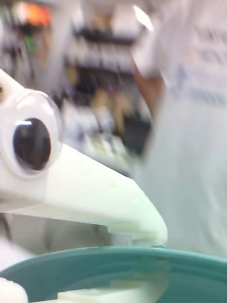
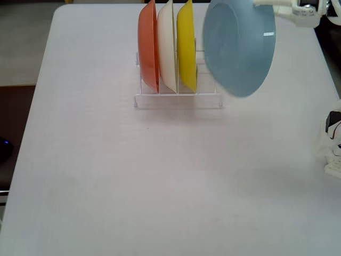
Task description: Please take one of the plates.
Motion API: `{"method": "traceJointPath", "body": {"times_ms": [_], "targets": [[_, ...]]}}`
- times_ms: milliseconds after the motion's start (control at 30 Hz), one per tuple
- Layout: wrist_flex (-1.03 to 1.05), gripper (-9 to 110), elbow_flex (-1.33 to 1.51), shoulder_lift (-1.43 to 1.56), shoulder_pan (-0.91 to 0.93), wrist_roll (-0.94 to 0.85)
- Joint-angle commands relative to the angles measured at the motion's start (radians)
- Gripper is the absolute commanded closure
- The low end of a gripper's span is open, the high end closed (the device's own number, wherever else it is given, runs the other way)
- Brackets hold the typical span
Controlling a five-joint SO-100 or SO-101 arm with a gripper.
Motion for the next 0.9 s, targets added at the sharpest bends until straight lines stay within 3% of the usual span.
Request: {"method": "traceJointPath", "body": {"times_ms": [0, 567, 867], "targets": [[-0.107, 102, -0.063, 0.025, -0.051, 0.055], [-0.67, 102, -0.067, -0.198, -0.235, 0.089], [-0.847, 102, -0.067, -0.301, -0.304, 0.074]]}}
